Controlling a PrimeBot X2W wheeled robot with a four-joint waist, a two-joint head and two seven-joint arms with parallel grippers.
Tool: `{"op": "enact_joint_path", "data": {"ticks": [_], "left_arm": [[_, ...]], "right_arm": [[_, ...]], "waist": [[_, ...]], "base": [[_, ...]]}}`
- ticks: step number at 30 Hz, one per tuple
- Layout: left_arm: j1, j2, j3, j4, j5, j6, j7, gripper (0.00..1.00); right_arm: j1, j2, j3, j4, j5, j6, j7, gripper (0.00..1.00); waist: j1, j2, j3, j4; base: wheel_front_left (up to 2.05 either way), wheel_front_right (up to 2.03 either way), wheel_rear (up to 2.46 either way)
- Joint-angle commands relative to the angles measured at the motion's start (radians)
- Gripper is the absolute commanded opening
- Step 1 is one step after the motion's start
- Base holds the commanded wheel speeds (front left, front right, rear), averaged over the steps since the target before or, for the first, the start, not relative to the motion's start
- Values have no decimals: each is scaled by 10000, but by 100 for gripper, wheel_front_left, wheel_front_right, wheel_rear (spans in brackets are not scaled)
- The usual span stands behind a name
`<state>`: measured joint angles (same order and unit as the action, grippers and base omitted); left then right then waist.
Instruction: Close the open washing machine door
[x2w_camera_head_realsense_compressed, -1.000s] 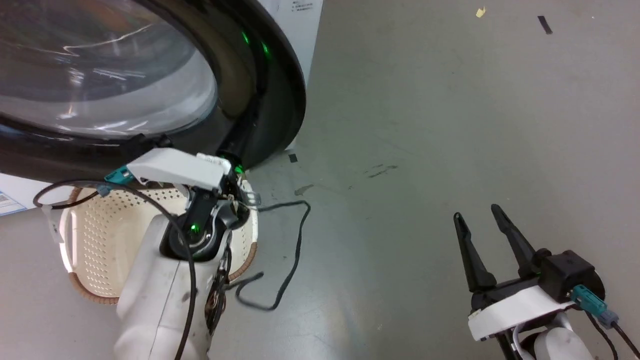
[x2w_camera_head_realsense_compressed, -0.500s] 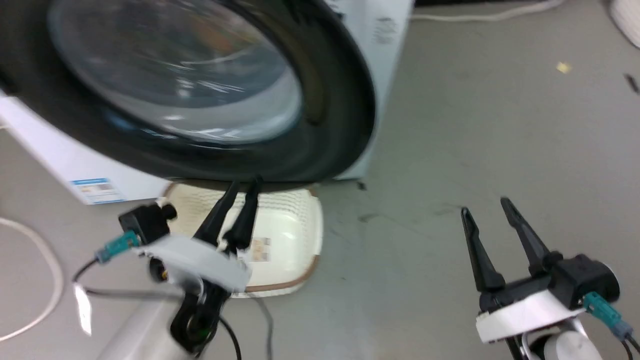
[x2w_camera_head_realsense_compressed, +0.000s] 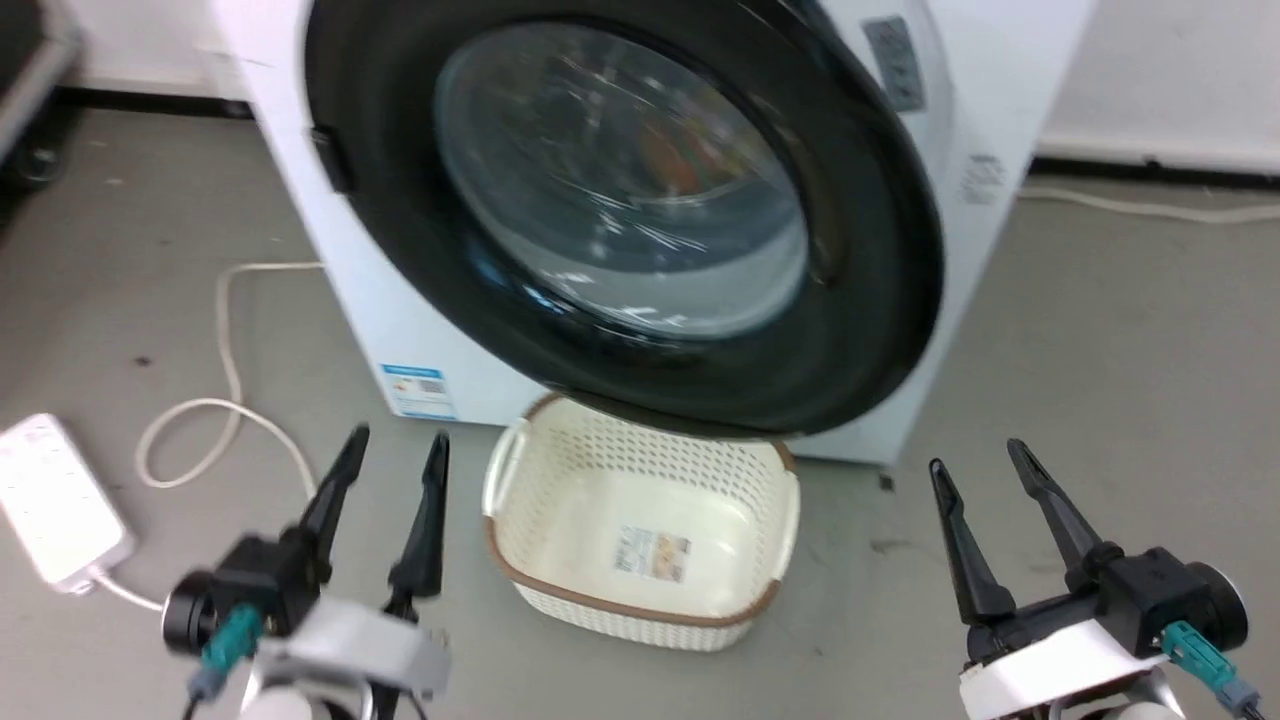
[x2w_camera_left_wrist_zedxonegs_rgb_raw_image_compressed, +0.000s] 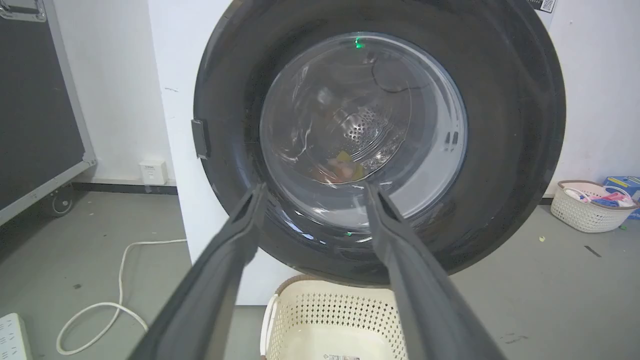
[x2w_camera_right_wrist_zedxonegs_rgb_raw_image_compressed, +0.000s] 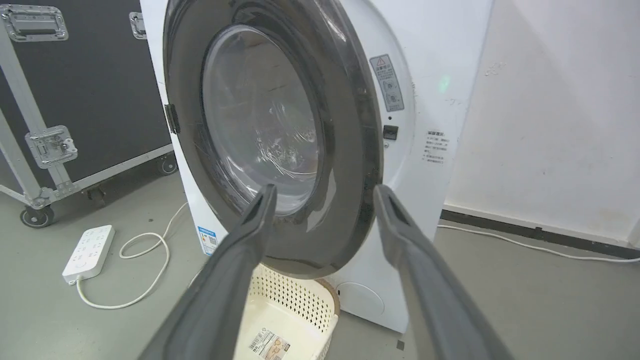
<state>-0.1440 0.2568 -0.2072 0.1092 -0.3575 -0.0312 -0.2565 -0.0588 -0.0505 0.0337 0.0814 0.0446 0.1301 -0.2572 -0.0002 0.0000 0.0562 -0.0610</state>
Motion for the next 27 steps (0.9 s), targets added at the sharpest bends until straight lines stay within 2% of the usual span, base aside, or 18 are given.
{"op": "enact_joint_path", "data": {"ticks": [1,7,12,18,19,20,25,26,27], "left_arm": [[436,-216,245,-228,410,-131,-51,100],[1296,-733,842,-719,1639,-411,-52,100],[1553,-1122,988,-732,1771,-810,-52,100],[1551,-1218,938,-582,1971,-961,-52,100],[1528,-1236,972,-561,2006,-967,-52,100],[1517,-1274,1039,-524,2014,-972,-52,100],[1260,-1459,1203,-662,2187,-984,-53,100],[1176,-1485,1185,-684,2236,-986,-53,100],[915,-1551,1103,-747,2334,-990,-53,100]], "right_arm": [[191,3,-70,-13,-49,6,-46,100],[389,3,-258,345,-95,6,-46,100],[429,3,-293,619,-107,6,-46,100],[432,3,-177,783,88,6,-46,100],[394,3,-117,809,55,6,-46,63],[342,3,-56,808,40,6,-46,0],[-215,-202,399,610,-8,6,-46,0],[-394,-335,527,615,12,6,-46,0],[-1119,-838,974,725,308,6,-46,0]], "waist": [[2,0,-379,421],[2,0,-456,575],[2,0,-429,586],[2,0,-289,565],[2,0,-231,565],[2,0,-171,571],[2,0,500,766],[2,0,680,837],[2,0,1185,1056]], "base": [[0,0,0],[0,0,0],[0,0,0],[0,0,0],[0,0,0],[0,0,0],[0,0,0],[0,0,0],[0,0,0]]}}
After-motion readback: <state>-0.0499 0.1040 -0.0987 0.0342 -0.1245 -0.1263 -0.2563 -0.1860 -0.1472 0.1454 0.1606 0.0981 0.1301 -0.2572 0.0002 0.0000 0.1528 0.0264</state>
